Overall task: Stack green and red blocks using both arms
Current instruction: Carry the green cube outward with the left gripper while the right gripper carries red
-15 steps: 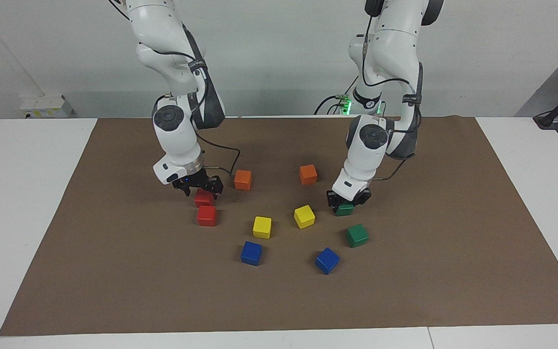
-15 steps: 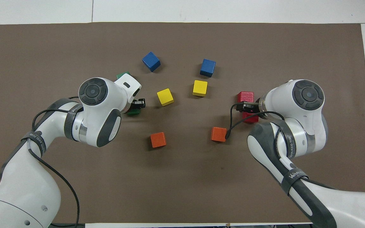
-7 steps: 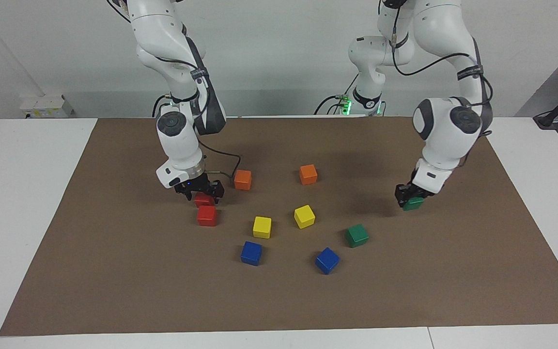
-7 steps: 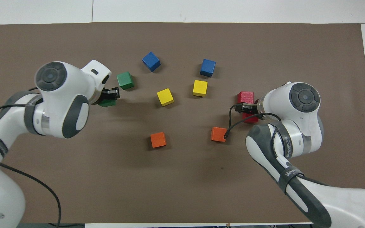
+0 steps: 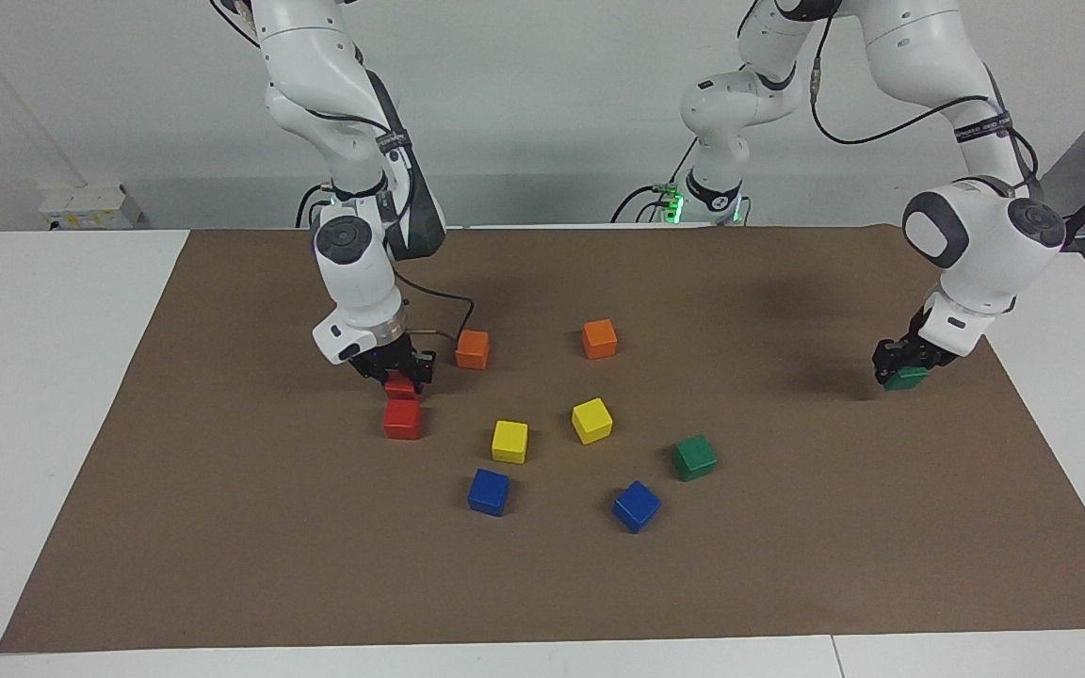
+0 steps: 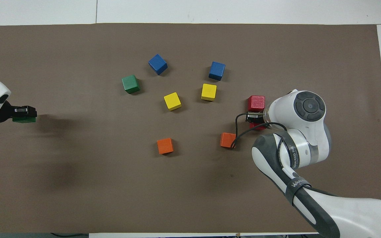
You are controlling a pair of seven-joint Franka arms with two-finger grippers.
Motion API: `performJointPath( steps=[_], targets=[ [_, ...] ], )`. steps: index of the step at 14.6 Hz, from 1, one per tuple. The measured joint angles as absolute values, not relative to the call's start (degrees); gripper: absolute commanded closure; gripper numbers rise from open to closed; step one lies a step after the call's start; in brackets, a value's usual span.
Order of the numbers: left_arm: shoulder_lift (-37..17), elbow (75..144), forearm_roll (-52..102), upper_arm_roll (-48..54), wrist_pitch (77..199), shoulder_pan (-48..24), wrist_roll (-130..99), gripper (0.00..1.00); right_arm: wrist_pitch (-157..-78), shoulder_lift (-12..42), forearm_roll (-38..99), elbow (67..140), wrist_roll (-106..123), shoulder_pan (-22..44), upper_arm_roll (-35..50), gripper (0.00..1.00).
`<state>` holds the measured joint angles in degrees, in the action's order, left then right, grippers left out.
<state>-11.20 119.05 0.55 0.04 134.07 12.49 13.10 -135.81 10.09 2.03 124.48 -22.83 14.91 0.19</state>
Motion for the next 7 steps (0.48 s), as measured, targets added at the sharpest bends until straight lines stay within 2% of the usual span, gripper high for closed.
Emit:
performJointPath(
  steps=[3,7],
  targets=[
    [-11.7,123.4,0.6,0.5,139.3,12.5,13.1,1.0,-128.3,7.7,1.9,120.5,-18.9,13.7,-0.4,0.94],
    [-12.4,124.2,0.6,0.5,141.2,12.5,13.1,1.0,-123.4,6.7,1.9,114.3,-2.7,3.4,-1.0,0.93]
  ],
)
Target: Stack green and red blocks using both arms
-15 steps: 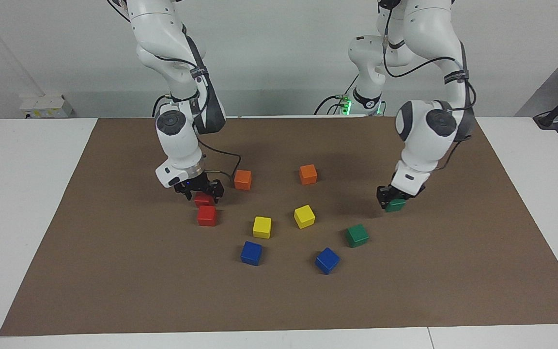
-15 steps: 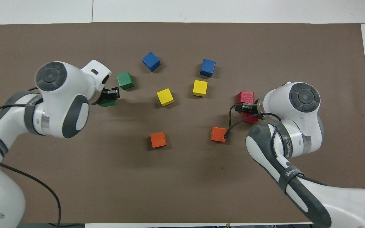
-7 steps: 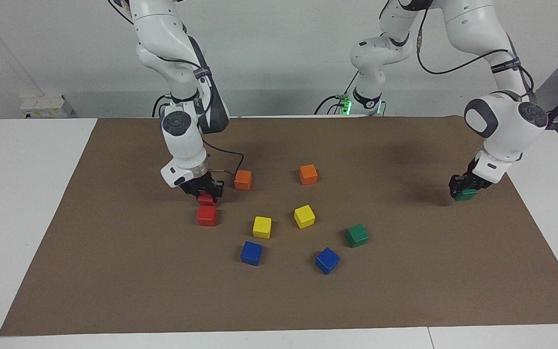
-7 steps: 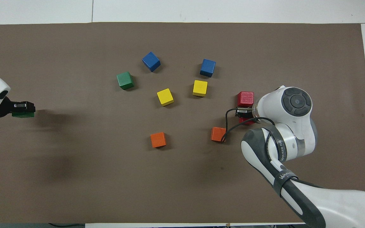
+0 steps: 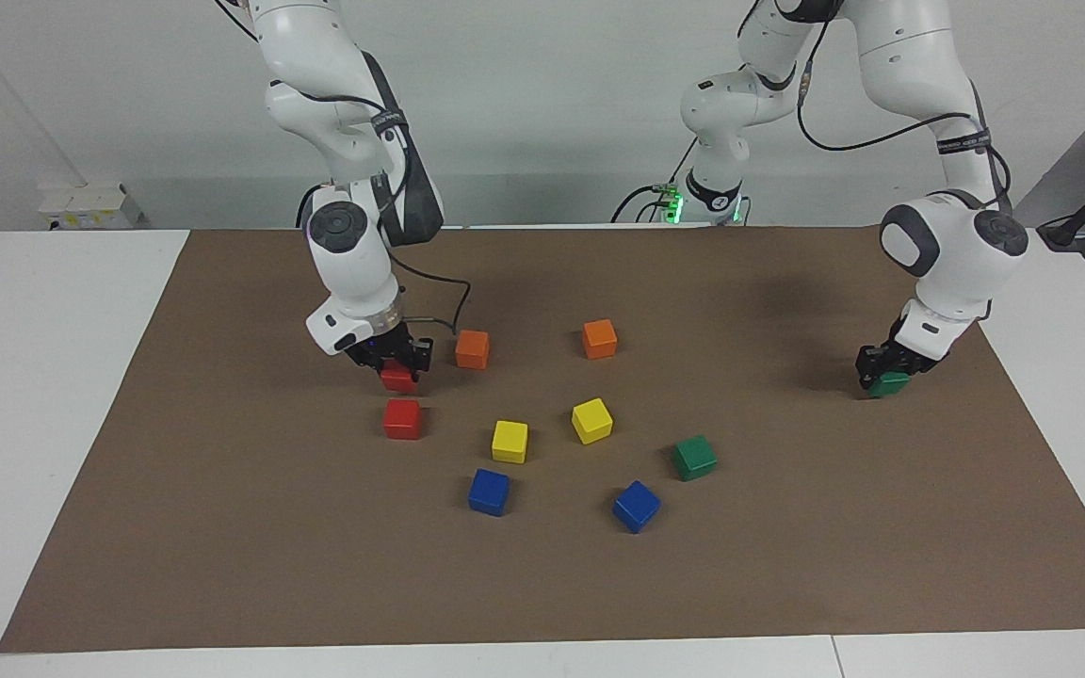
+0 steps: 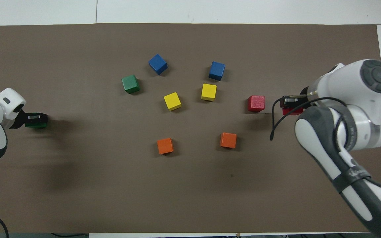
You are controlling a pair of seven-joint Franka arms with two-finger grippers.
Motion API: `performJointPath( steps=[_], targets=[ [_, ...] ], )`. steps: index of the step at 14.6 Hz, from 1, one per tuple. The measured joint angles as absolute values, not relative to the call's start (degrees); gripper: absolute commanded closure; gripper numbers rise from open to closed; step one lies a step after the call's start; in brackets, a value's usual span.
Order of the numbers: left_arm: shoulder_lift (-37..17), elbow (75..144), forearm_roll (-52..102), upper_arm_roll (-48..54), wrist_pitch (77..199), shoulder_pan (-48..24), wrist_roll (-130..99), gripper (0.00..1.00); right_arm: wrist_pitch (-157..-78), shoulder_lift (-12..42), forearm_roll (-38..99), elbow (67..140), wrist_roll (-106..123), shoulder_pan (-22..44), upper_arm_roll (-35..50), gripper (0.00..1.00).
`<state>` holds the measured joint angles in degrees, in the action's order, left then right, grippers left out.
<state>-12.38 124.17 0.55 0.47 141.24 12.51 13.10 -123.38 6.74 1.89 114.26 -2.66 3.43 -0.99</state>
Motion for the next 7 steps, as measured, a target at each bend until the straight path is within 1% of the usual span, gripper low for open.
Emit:
performJointPath(
  steps=[1,2,3,7],
  targets=[
    [-12.6,124.2,0.6,0.4,141.4,12.5,13.1,1.0,-123.4,6.8,1.9,113.7,0.4,1.5,-1.1,0.93],
    [-12.8,124.2,0.6,0.4,141.7,12.6,13.1,0.57,-123.4,7.0,1.9,113.2,3.0,0.0,-1.2,0.93],
    [-12.9,124.2,0.6,0.4,141.8,12.6,13.2,0.01,-123.4,7.3,1.9,112.9,4.8,-1.2,-1.2,0.93],
    [-12.9,124.2,0.6,0.4,142.0,12.6,15.4,0.0,-123.7,8.4,1.9,112.9,10.5,-5.0,-1.2,0.92]
  ],
)
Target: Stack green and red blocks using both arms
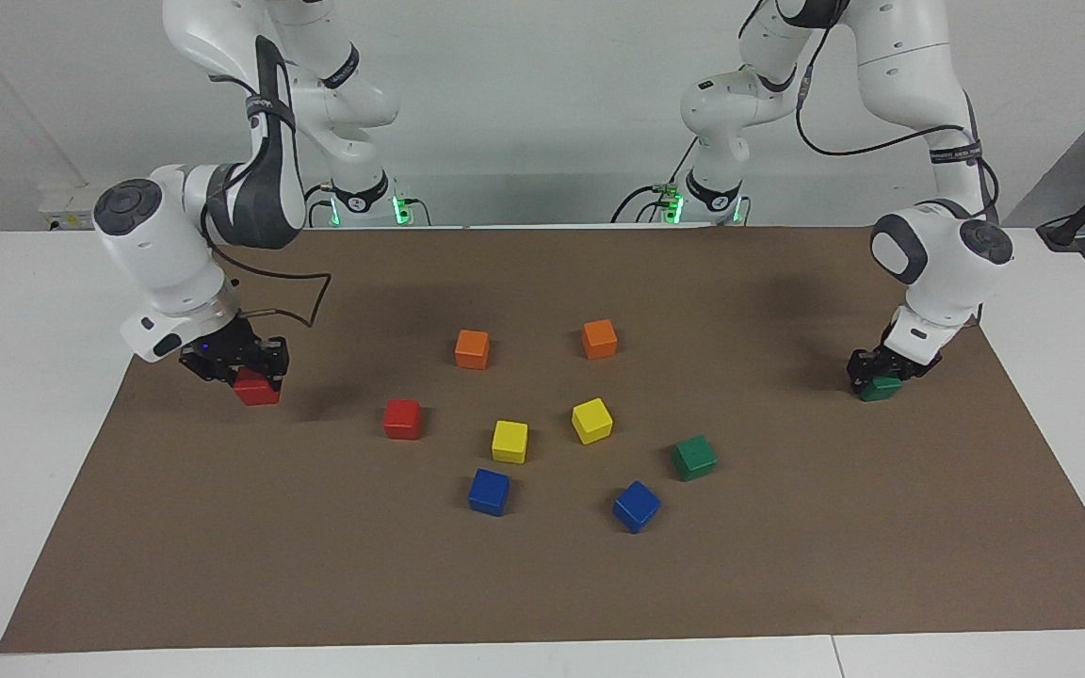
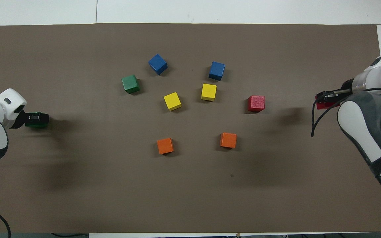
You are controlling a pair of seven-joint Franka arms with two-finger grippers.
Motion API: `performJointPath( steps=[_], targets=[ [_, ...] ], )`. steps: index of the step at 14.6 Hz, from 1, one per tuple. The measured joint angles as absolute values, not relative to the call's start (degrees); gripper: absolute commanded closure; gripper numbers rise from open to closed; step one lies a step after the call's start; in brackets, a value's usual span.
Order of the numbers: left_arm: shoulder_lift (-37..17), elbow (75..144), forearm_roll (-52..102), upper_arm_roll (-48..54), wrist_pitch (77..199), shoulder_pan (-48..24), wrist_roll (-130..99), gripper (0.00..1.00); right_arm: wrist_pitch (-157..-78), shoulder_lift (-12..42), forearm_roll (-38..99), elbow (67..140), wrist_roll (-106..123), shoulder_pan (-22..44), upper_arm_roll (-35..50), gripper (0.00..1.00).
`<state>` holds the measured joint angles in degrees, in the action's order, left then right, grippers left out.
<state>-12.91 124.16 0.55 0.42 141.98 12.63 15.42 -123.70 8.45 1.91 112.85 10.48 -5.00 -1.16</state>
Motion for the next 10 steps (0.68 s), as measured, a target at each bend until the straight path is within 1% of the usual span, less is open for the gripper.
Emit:
performJointPath(
  steps=[2,4,7,9,10],
  targets=[
    [-12.9,123.9,0.6,0.5,141.8,12.6,15.7,0.0,-125.3,9.4,2.0,113.3,13.3,-6.4,-1.2,0.91],
    [-12.9,121.2,0.6,0.7,138.7,12.6,15.8,0.0,-127.6,10.1,2.0,114.3,13.7,-6.4,-1.1,0.91],
    [-13.0,109.4,0.6,1.3,125.7,10.8,14.8,0.0,-130.3,10.9,2.0,115.7,13.7,-6.3,-0.6,0.9],
    [-13.6,102.4,0.6,1.5,120.2,6.3,6.0,0.0,-131.9,11.4,2.0,116.8,13.7,-6.3,-0.6,0.88],
    [-14.2,100.5,0.6,1.5,119.4,3.3,0.5,0.0,-132.3,11.5,2.0,117.3,13.7,-6.3,-0.6,0.88]
  ],
)
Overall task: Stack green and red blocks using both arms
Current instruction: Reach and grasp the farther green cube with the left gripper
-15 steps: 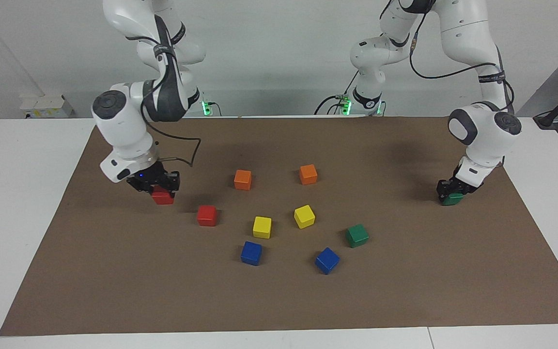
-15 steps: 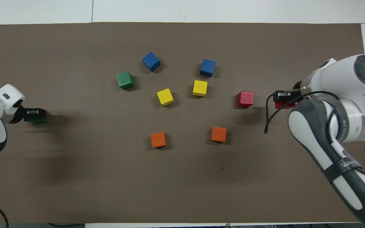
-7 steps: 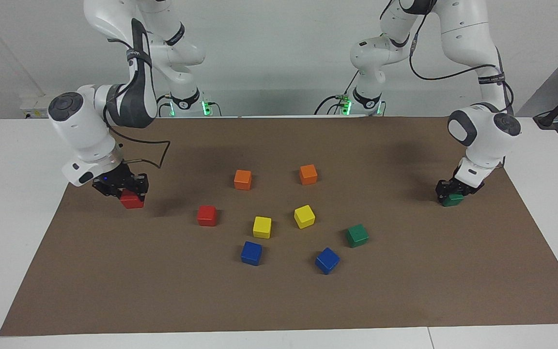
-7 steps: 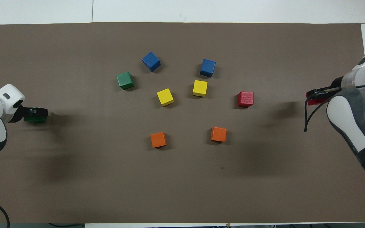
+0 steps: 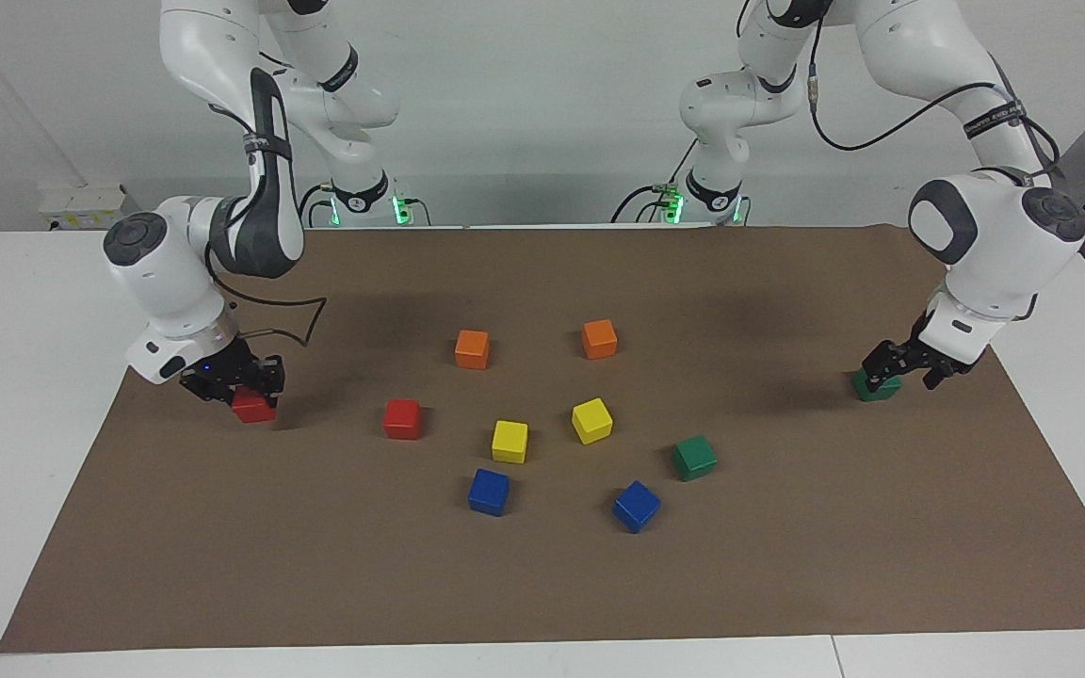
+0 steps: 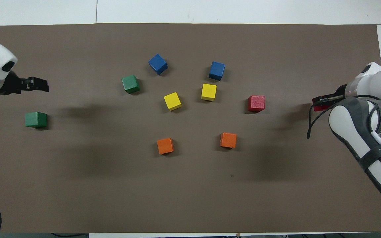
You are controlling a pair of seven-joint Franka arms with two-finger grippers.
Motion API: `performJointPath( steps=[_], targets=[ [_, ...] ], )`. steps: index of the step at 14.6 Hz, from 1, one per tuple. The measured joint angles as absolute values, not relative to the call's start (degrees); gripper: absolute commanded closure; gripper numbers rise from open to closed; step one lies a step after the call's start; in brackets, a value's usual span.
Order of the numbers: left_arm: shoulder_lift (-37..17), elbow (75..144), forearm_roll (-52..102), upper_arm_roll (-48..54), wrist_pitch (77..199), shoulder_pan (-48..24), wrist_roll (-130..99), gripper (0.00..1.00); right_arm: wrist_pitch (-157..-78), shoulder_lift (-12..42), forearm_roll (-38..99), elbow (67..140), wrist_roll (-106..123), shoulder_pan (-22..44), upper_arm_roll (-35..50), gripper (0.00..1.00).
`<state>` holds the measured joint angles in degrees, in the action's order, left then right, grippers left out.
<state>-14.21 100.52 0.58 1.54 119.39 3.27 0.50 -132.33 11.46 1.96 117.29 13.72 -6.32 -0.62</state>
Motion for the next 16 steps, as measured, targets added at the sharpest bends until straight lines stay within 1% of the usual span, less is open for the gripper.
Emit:
performJointPath(
  steps=[3,6,8,13,16],
  targets=[
    [-16.2,99.0,0.6,1.7,119.3,-4.9,-11.0,0.0,-134.8,11.5,2.0,119.0,13.7,-6.3,-0.6,0.87],
    [-18.3,98.0,0.6,1.7,119.9,-9.8,-19.6,0.0,-136.4,11.8,2.0,120.1,13.7,-6.3,-0.6,0.87],
    [-20.8,96.2,0.6,1.7,121.0,-12.6,-24.2,0.0,-136.6,12.1,2.0,120.3,13.7,-6.3,-0.6,0.87],
    [-26.6,94.3,0.6,1.6,126.4,-15.1,-29.7,0.0,-139.1,13.6,2.0,120.7,13.7,-6.3,-0.6,0.87],
    [-28.0,94.0,0.6,1.6,128.0,-15.4,-31.6,0.0,-139.5,13.9,2.0,120.8,13.7,-6.3,-0.6,0.87]
  ],
)
